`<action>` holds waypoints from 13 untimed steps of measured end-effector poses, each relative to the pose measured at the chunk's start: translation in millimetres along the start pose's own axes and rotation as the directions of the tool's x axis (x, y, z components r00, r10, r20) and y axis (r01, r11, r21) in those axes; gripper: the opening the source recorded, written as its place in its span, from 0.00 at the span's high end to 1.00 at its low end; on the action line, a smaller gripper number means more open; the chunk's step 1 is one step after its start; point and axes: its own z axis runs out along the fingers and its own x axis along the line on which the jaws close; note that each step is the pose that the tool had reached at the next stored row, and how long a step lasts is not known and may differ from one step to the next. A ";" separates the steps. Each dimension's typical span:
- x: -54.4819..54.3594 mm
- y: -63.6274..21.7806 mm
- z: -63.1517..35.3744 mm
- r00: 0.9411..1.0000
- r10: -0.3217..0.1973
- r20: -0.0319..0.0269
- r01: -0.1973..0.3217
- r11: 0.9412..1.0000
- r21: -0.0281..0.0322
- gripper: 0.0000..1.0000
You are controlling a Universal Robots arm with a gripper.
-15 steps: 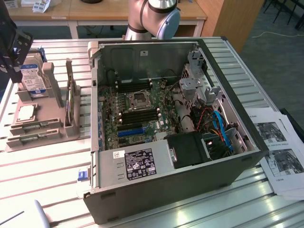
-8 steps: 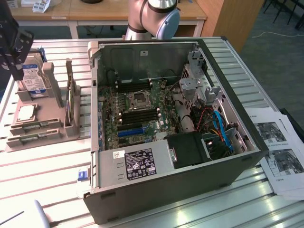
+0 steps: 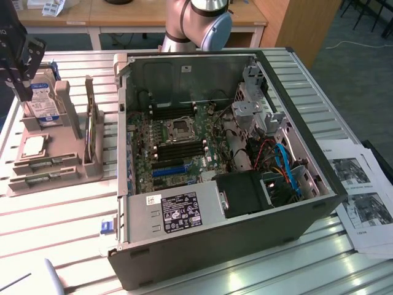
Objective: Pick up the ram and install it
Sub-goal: 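Reach for the ram, then pick up the ram and move it above insertion slot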
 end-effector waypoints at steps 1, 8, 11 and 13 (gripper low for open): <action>0.0 0.0 0.0 1.000 0.000 0.000 0.000 1.000 0.000 0.90; -0.1 0.0 0.8 1.000 0.000 0.000 0.000 1.000 0.000 0.90; 0.0 0.0 1.5 1.000 0.000 0.000 0.000 1.000 0.000 0.90; -0.1 -0.1 2.2 1.000 0.000 0.000 0.000 1.000 0.000 0.90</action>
